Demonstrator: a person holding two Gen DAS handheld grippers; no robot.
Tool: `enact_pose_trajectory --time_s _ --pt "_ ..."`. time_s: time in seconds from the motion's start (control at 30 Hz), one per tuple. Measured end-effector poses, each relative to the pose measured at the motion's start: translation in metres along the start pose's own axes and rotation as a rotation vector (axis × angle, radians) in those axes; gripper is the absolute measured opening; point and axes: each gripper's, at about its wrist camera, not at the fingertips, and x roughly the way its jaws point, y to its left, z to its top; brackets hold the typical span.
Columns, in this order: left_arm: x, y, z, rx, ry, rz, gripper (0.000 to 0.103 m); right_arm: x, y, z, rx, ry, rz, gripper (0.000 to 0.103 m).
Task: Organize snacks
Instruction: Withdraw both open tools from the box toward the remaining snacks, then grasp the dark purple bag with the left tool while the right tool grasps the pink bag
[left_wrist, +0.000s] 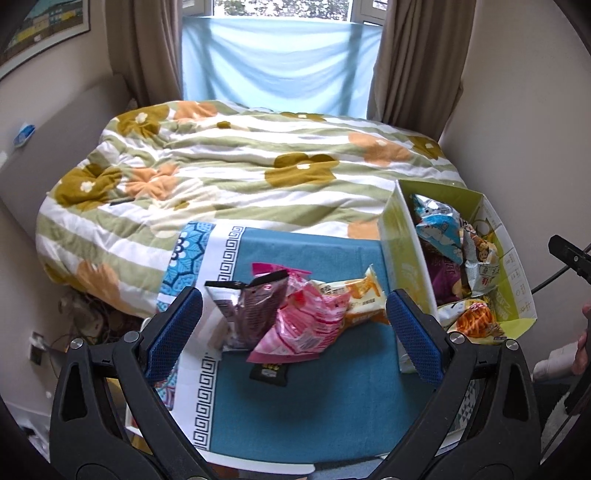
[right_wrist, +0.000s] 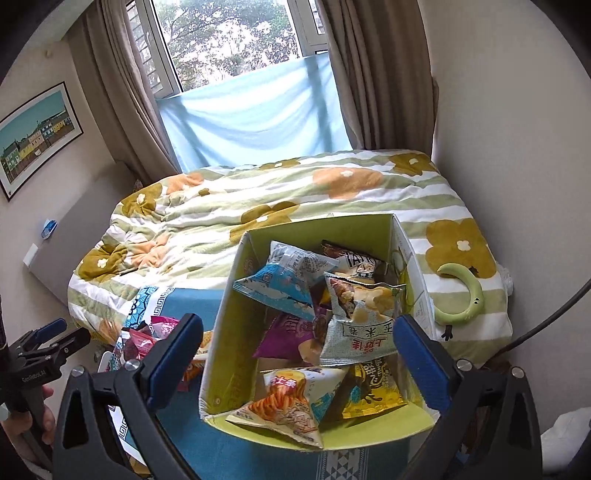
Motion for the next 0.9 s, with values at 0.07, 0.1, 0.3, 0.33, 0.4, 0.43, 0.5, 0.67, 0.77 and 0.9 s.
enact_pose_trajectory --time_s 0.07,0.1,0.3,0.33,0.4,0.43,0.5,0.67,0.77,0.9 --pt "0.0 0.027 -0.002 -0.004 0.005 0.009 0.099 0.0 0.016 -0.003 0.02 -0.006 0.013 0.102" --pt "0.001 0.04 -0.003 -0.005 0.011 0.01 0.099 0.001 0.026 -0.005 0.025 -0.008 0.019 0.102" --pt "0.018 0.105 -0.008 0.005 0.057 -0.029 0.099 0.023 0.091 -0.022 0.034 0.01 0.038 0.102" --pt "0.023 0.113 -0.009 0.01 0.068 -0.044 0.099 0.028 0.102 -0.027 0.044 0.018 0.05 0.102" --pt "0.033 0.123 -0.011 0.023 0.091 -0.079 0.099 0.039 0.121 -0.036 0.062 0.038 0.066 0.102" --pt "0.039 0.128 -0.011 0.031 0.105 -0.098 0.099 0.044 0.131 -0.041 0.068 0.049 0.065 0.102" --pt "0.053 0.134 -0.012 0.049 0.135 -0.145 0.099 0.057 0.148 -0.051 0.081 0.071 0.054 0.102" --pt "0.094 0.134 -0.02 0.101 0.21 -0.266 0.099 0.088 0.176 -0.078 0.148 0.107 0.037 0.102" --pt "0.121 0.127 -0.028 0.139 0.25 -0.307 0.099 0.109 0.187 -0.092 0.201 0.124 0.04 0.102" --pt "0.148 0.123 -0.035 0.147 0.275 -0.345 0.099 0.141 0.194 -0.105 0.234 0.153 0.033 0.102"
